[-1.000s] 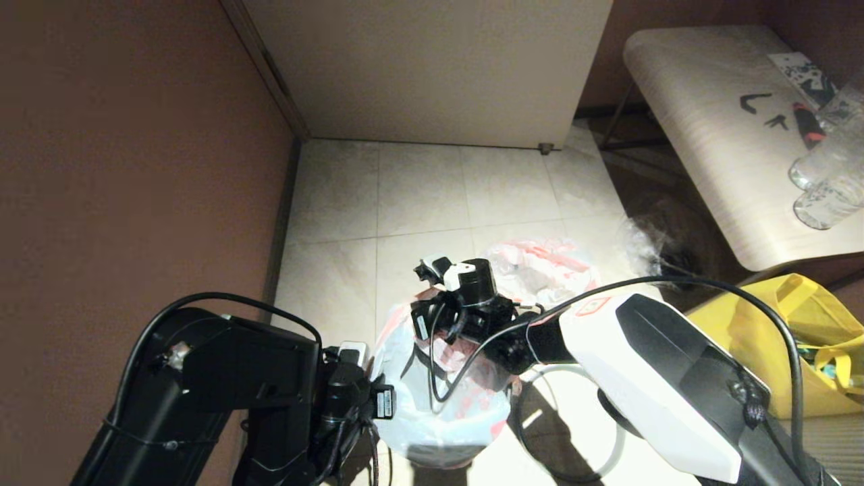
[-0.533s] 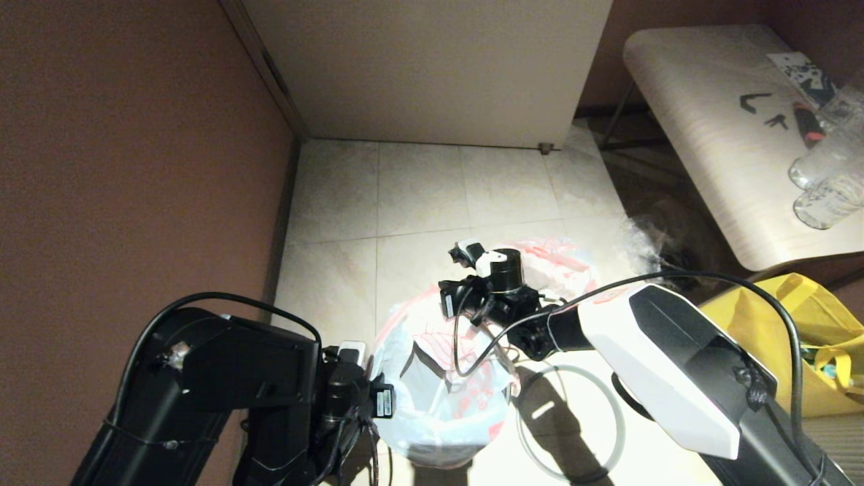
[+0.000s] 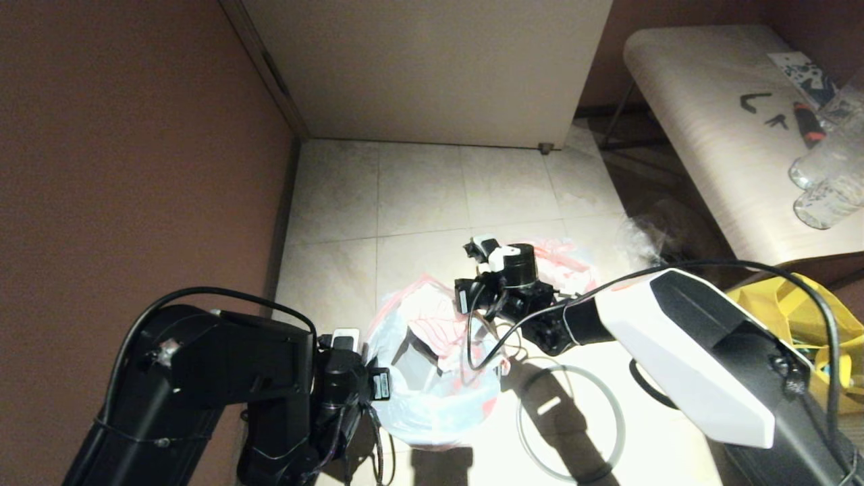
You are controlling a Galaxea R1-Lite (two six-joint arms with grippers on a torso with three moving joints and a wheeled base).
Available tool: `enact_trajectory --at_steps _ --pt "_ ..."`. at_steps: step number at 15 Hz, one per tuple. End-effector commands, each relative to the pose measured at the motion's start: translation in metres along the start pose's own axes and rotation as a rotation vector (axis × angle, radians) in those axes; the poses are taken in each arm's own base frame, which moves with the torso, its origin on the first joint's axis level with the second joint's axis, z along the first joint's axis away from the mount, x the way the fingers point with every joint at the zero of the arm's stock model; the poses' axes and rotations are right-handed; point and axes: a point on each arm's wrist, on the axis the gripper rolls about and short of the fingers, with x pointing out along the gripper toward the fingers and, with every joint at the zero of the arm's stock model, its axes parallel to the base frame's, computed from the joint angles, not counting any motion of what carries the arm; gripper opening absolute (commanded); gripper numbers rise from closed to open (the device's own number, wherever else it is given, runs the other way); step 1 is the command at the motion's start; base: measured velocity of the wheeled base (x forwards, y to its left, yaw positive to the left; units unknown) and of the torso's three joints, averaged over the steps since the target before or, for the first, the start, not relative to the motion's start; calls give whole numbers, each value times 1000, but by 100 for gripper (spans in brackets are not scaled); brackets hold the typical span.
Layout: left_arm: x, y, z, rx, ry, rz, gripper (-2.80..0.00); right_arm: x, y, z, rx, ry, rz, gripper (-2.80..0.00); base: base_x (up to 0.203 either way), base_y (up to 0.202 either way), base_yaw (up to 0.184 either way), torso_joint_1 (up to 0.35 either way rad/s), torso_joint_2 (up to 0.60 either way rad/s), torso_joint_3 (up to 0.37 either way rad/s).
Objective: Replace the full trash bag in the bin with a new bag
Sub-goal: Put the new garbage bag on the trash can
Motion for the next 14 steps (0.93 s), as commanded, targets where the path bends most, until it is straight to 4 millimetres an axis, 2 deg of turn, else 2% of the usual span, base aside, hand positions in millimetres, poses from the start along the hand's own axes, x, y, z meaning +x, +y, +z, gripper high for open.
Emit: enact_trajectory --at_steps 1,3,4,8,10,11,13,14 --pt "-6 1 23 -36 -70 2 -280 -48 9 57 8 -64 0 -280 0 0 0 0 0 0" --pt "2 9 27 -54 -86 29 -280 -96 11 79 18 -60 -51 -280 0 0 0 0 0 0" --pt "6 12 27 -60 -92 40 -280 -116 9 79 23 -37 -86 -280 0 0 0 0 0 0" --pt "13 13 24 -54 -70 50 -280 -194 -5 66 45 48 -238 -280 0 0 0 0 0 0" --pt "18 17 20 -49 -48 66 -280 -226 -14 59 57 69 -302 -280 0 0 0 0 0 0" --pt "20 20 19 -51 -48 76 0 -235 -19 56 62 76 -344 -280 0 0 0 0 0 0" --pt "20 24 21 -51 -51 88 0 -244 -25 51 65 92 -383 -280 0 0 0 0 0 0" --pt "17 26 24 -51 -54 97 0 -247 -28 43 65 130 -393 -280 0 0 0 0 0 0"
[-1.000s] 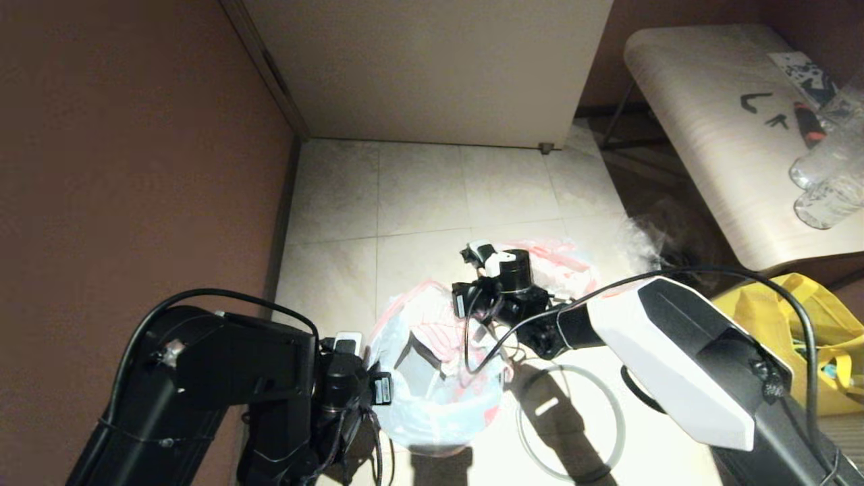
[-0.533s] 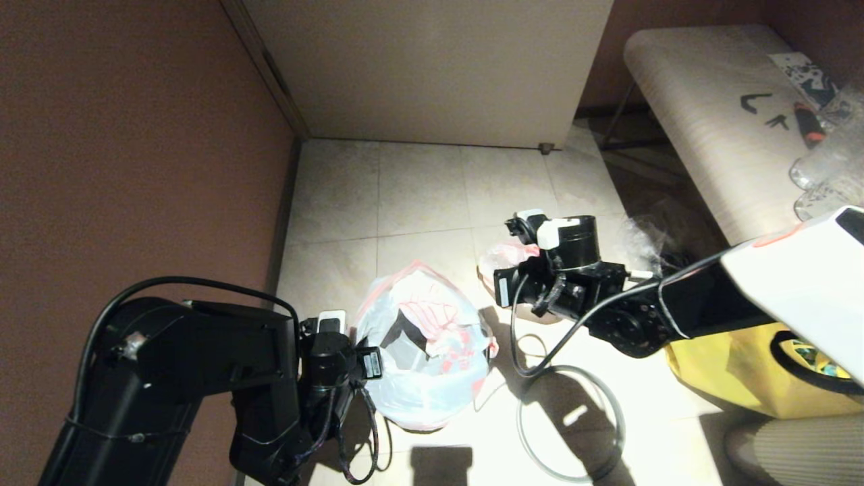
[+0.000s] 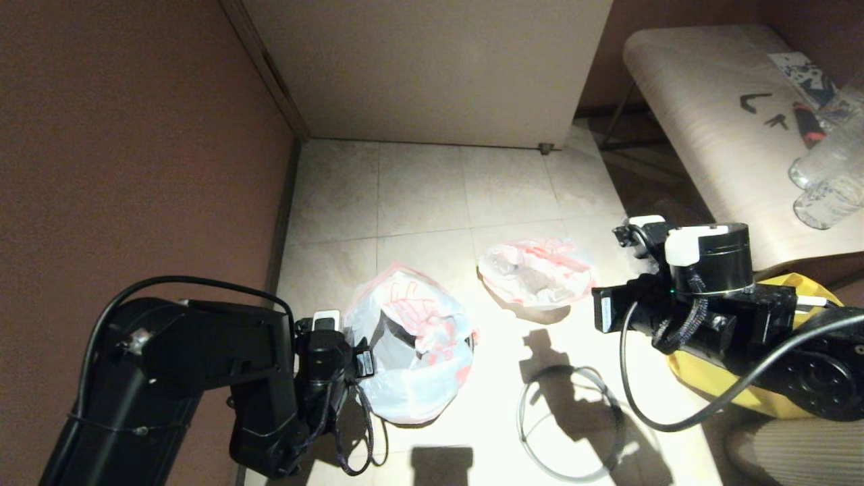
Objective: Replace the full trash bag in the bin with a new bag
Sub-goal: Put the new garbage bag on the trash can
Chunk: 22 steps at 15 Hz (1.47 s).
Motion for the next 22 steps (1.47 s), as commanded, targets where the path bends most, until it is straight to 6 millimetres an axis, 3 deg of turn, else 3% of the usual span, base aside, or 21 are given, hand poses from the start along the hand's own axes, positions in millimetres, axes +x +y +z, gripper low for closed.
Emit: enact_trajectory --at_steps 1,7,10,11,12,16,22 --pt "-10 7 4 6 7 18 0 -7 -8 -9 -1 37 -21 -280 0 0 0 0 0 0" --pt "-64 32 -6 194 122 31 0 4 -10 -20 -13 87 -34 -280 0 0 0 0 0 0" --pt "-87 36 27 192 29 30 0 1 -11 -27 -13 106 -41 -280 0 0 0 0 0 0" --pt "-90 34 34 243 3 23 -102 -1 -12 -32 -16 115 -41 -280 0 0 0 0 0 0" --pt "-88 30 37 270 -17 14 -280 -2 -13 -35 -15 112 -42 -280 0 0 0 0 0 0" --pt "-70 5 48 330 -46 -40 -280 -3 -21 -47 -4 113 -67 -280 0 0 0 0 0 0" --pt "-33 -36 67 426 234 -110 -280 5 -35 -60 17 116 -103 -280 0 0 0 0 0 0"
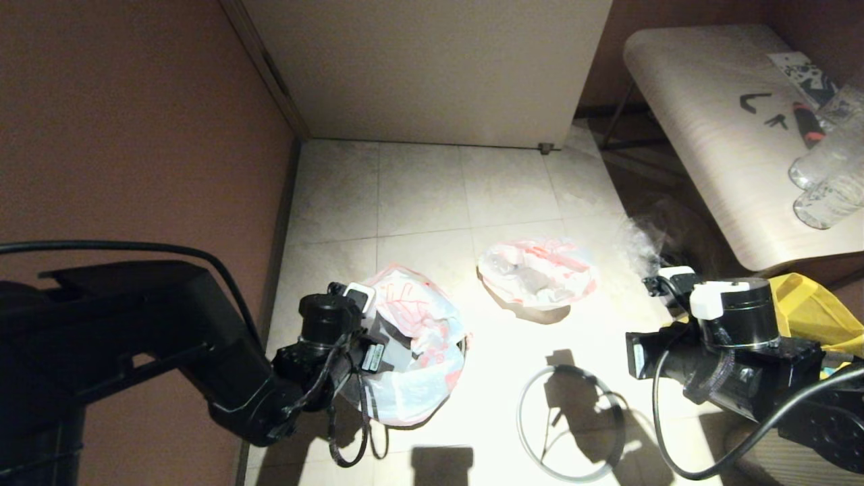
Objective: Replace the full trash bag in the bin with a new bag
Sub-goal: Put the new garbage bag on the trash can
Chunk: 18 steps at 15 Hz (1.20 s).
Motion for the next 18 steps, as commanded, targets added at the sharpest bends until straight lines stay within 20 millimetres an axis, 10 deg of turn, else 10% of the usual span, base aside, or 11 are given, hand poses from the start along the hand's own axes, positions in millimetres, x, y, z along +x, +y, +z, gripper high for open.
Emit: enact_trajectory --at_steps 1,5,10,18 --pt "10 -11 20 4 114 -36 -280 10 -2 -7 3 13 -12 -280 0 0 0 0 0 0" --pt "48 -39 24 31 231 -75 -280 25 -5 -16 13 9 -24 -280 0 0 0 0 0 0" --pt "78 -59 -16 119 446 -89 -280 49 -22 -28 38 12 -56 -280 0 0 0 0 0 0" --pt "152 -75 -36 86 408 -21 -280 67 -26 -39 53 -1 -15 -280 0 0 0 0 0 0"
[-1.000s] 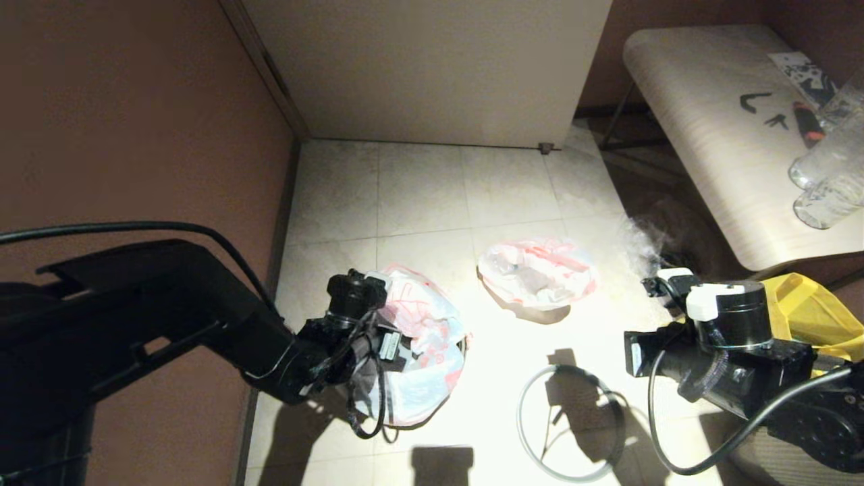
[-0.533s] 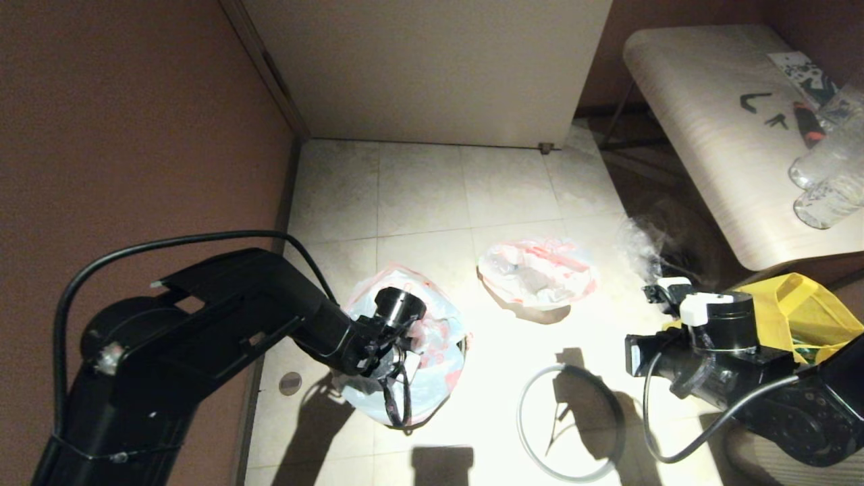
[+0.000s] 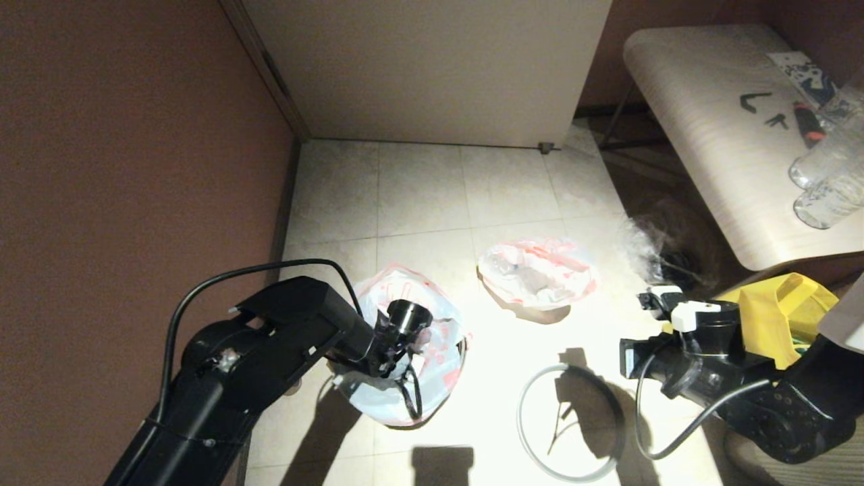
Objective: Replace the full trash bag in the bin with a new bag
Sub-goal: Put the new garbage bag on the trash can
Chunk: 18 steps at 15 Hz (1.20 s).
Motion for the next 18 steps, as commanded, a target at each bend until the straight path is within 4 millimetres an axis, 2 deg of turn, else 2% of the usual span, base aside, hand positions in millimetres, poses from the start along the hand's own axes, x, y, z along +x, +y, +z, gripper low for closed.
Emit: enact_trajectory --at_steps 1,5,8,9,11,13,15,18 --pt "30 -12 -4 7 6 3 -280 3 -1 -4 0 12 5 -280 0 0 0 0 0 0" --pt "41 -15 11 -19 -38 6 -280 -1 -2 -8 2 31 29 -280 0 0 0 0 0 0" --pt "36 -12 14 -28 -45 10 -280 -9 -2 -14 -1 43 42 -280 0 0 0 0 0 0" --pt "26 -7 20 -41 -56 14 -280 -15 -2 -12 2 34 53 -280 0 0 0 0 0 0" --pt "-13 10 36 -79 -96 15 -280 -33 -4 -14 2 45 99 -280 0 0 0 0 0 0" --pt "-62 24 43 -98 -123 26 -280 -38 -7 -23 -4 81 101 -280 0 0 0 0 0 0" --pt "-119 41 46 -139 -170 58 -280 -36 -8 -27 -14 101 97 -280 0 0 0 0 0 0" --pt "-202 74 62 -231 -317 72 -280 -18 -6 -39 -64 151 94 -280 0 0 0 0 0 0"
